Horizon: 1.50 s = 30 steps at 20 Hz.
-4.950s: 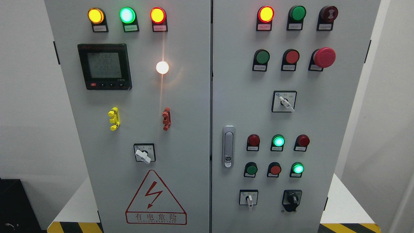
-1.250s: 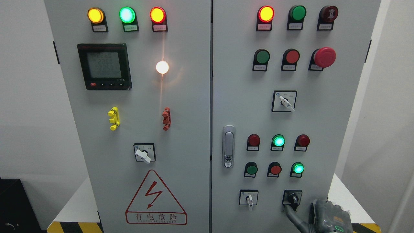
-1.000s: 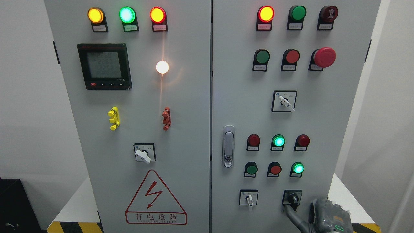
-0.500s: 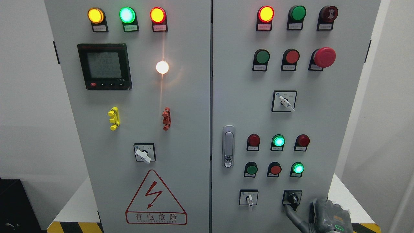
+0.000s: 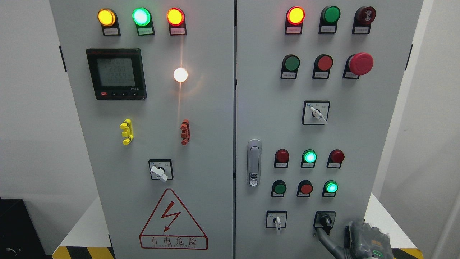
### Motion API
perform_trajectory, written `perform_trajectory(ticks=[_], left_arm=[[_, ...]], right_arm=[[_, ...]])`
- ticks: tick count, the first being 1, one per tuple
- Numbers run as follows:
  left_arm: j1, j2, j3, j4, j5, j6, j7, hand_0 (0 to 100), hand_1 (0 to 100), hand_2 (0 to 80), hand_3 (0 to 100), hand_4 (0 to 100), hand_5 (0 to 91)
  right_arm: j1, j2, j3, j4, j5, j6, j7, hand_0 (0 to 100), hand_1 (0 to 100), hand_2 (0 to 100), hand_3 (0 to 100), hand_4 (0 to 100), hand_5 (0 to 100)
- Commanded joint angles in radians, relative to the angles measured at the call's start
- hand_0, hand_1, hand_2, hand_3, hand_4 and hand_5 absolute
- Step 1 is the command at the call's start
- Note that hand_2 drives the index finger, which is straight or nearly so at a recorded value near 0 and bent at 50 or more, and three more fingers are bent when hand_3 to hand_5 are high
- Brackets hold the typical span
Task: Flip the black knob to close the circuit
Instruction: 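Twist the black knob with the right hand to flip it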
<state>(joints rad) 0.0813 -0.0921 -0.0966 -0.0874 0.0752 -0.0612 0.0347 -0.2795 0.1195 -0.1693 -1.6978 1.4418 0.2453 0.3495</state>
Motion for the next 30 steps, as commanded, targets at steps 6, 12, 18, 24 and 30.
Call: perform_trajectory(ticks=[6, 12, 18, 24, 30], left_arm=[[0.000, 0.000, 0.000, 0.000, 0.000, 0.000, 0.001, 12, 56, 0.0, 0, 0, 0.0], [0.000, 0.000, 0.000, 0.000, 0.000, 0.000, 0.001, 12, 56, 0.0, 0, 0, 0.0], [0.000, 0.000, 0.000, 0.000, 0.000, 0.000, 0.001, 12, 56, 0.0, 0, 0, 0.0], [0.000, 0.000, 0.000, 0.000, 0.000, 0.000, 0.001, 12, 56, 0.0, 0, 0, 0.0], [0.000, 0.000, 0.000, 0.000, 0.000, 0.000, 0.001, 12, 56, 0.0, 0, 0, 0.0]], right_arm=[[0.000, -0.001, -0.041, 0.001, -0.003, 0.002, 0.000, 0, 0, 82, 96, 84, 78], [0.000, -0.001, -0.041, -0.006, -0.009, 0.002, -0.003, 0, 0, 82, 96, 84, 78], [-0.001, -0.001, -0.041, -0.013, -0.011, 0.002, -0.007, 0, 0, 82, 96, 84, 78], [-0.003, -0.001, -0.041, -0.013, -0.012, 0.002, -0.007, 0, 0, 82, 96, 84, 78], [-0.006, -0.001, -0.041, -0.013, -0.012, 0.002, -0.007, 0, 0, 82, 96, 84, 78]])
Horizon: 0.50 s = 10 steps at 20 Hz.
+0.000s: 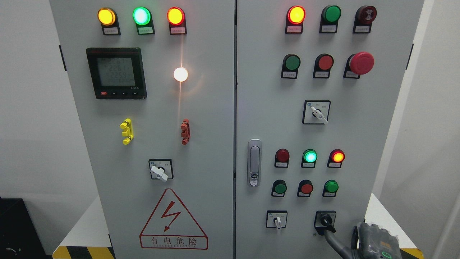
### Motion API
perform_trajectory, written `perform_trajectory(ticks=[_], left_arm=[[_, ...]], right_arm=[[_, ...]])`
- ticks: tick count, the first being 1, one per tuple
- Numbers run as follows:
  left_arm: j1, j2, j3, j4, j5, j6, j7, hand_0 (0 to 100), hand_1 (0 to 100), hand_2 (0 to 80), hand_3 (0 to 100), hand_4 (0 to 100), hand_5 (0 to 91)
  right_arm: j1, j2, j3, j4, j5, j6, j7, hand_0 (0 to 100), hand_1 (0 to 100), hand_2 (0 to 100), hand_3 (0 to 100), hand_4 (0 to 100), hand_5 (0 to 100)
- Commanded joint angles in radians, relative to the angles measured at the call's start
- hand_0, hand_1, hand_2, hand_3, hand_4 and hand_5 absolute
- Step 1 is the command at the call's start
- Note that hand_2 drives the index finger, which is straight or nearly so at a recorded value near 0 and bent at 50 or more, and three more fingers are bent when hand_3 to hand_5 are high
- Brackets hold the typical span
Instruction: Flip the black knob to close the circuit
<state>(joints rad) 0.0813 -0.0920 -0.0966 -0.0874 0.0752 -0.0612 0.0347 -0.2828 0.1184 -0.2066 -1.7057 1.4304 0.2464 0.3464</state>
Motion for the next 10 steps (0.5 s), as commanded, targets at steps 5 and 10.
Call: perform_trajectory(ticks=[5, 10], left_arm=[[0.000, 0.000, 0.000, 0.000, 0.000, 0.000, 0.001, 12, 56, 0.0, 0, 0, 0.0], [0.000, 0.000, 0.000, 0.000, 0.000, 0.000, 0.001, 12, 56, 0.0, 0, 0, 0.0]], right_arm=[[-0.004, 0.001, -0.005, -0.006, -0.002, 0.001, -0.004, 0, 0, 82, 96, 84, 78], [-0.002, 0.001, -0.005, -0.006, -0.004, 0.001, -0.004, 0, 0, 82, 96, 84, 78]])
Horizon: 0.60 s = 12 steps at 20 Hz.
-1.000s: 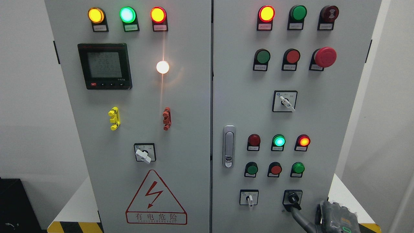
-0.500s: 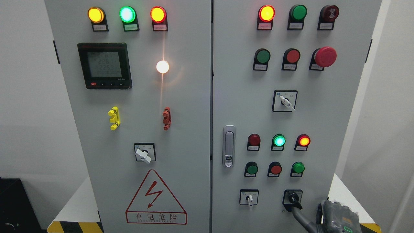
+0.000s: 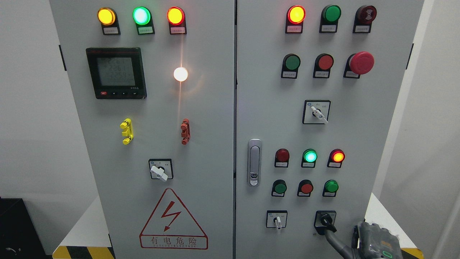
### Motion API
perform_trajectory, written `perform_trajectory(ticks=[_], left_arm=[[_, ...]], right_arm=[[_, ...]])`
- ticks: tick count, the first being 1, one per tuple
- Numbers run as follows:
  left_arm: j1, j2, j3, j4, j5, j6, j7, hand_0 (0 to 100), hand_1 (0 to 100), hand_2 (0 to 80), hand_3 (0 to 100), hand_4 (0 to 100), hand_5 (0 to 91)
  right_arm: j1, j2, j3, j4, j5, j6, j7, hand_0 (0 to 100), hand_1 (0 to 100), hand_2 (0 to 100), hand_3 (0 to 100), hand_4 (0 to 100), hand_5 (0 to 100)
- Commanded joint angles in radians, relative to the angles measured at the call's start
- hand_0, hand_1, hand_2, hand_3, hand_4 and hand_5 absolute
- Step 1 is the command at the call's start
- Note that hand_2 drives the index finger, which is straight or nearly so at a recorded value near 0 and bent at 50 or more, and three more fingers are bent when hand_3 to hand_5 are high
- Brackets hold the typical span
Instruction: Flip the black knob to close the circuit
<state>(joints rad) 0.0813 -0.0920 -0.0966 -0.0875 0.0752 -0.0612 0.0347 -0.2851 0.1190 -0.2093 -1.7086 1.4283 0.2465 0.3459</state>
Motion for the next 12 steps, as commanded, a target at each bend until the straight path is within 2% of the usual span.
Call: perform_trajectory(ticks=[1, 6, 12], left_arm=[[0.000, 0.000, 0.000, 0.000, 0.000, 0.000, 0.001, 12, 56, 0.0, 0, 0, 0.0], [0.000, 0.000, 0.000, 0.000, 0.000, 0.000, 0.001, 12, 56, 0.0, 0, 0, 0.0], [0.000, 0.000, 0.000, 0.000, 0.000, 0.000, 0.001, 12, 56, 0.0, 0, 0, 0.0]], right_arm=[[0.000, 0.001, -0.002, -0.003, -0.002, 0.000, -0.004, 0, 0, 82, 96, 84, 78], [0.000, 0.004, -0.002, -0.003, -0.002, 0.000, -0.021, 0, 0, 82, 96, 84, 78], [0.003, 0.010, 0.005, -0.006, -0.002, 0.000, -0.021, 0, 0, 82, 96, 84, 78]])
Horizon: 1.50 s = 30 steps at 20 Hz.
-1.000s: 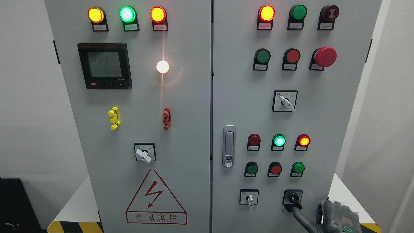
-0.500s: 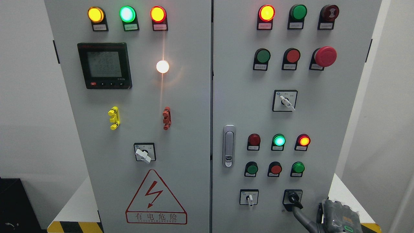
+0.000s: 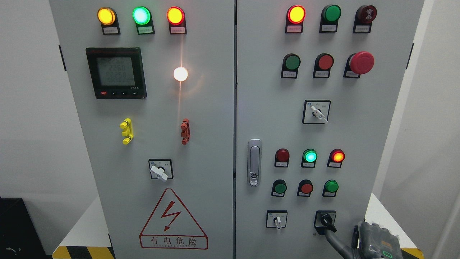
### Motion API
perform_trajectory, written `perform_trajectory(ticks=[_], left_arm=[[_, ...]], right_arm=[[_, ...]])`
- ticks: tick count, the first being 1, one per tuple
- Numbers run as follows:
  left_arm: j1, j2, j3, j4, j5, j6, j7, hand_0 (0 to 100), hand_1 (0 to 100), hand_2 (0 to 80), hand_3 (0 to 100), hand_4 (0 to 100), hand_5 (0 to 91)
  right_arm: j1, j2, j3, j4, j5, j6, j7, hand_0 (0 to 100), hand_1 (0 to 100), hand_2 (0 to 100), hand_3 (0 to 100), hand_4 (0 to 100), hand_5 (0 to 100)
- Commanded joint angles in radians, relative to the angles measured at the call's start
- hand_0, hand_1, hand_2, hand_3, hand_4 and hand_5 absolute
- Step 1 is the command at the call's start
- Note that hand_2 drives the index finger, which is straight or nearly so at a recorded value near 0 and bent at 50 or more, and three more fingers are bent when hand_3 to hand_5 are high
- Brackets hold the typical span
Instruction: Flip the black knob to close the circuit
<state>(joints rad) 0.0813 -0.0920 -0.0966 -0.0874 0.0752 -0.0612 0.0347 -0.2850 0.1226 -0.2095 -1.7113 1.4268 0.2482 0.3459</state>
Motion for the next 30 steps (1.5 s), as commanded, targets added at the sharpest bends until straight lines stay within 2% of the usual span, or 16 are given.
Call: perform_trajectory(ticks=[1, 7, 16, 28, 30], left_arm=[[0.000, 0.000, 0.000, 0.000, 0.000, 0.000, 0.001, 12, 56, 0.0, 0, 0, 0.0], [0.000, 0.000, 0.000, 0.000, 0.000, 0.000, 0.001, 12, 56, 0.0, 0, 0, 0.0], [0.000, 0.000, 0.000, 0.000, 0.000, 0.000, 0.001, 12, 56, 0.0, 0, 0, 0.0], [0.000, 0.000, 0.000, 0.000, 0.000, 0.000, 0.001, 12, 56, 0.0, 0, 0, 0.0], [0.000, 0.000, 0.000, 0.000, 0.000, 0.000, 0.001, 12, 56, 0.0, 0, 0, 0.0]], right_arm=[[0.003, 0.009, 0.007, -0.005, 0.000, -0.001, -0.022, 0, 0, 82, 96, 84, 78], [0.006, 0.012, 0.024, -0.010, 0.000, -0.001, -0.021, 0, 0, 82, 96, 84, 78], [0.030, 0.012, 0.079, -0.016, -0.002, -0.001, -0.022, 0, 0, 83, 96, 84, 78], [0.128, 0.012, 0.142, -0.140, -0.086, 0.000, -0.093, 0, 2, 82, 96, 84, 79], [0.155, 0.011, 0.154, -0.175, -0.158, 0.002, -0.099, 0, 2, 80, 95, 83, 78]])
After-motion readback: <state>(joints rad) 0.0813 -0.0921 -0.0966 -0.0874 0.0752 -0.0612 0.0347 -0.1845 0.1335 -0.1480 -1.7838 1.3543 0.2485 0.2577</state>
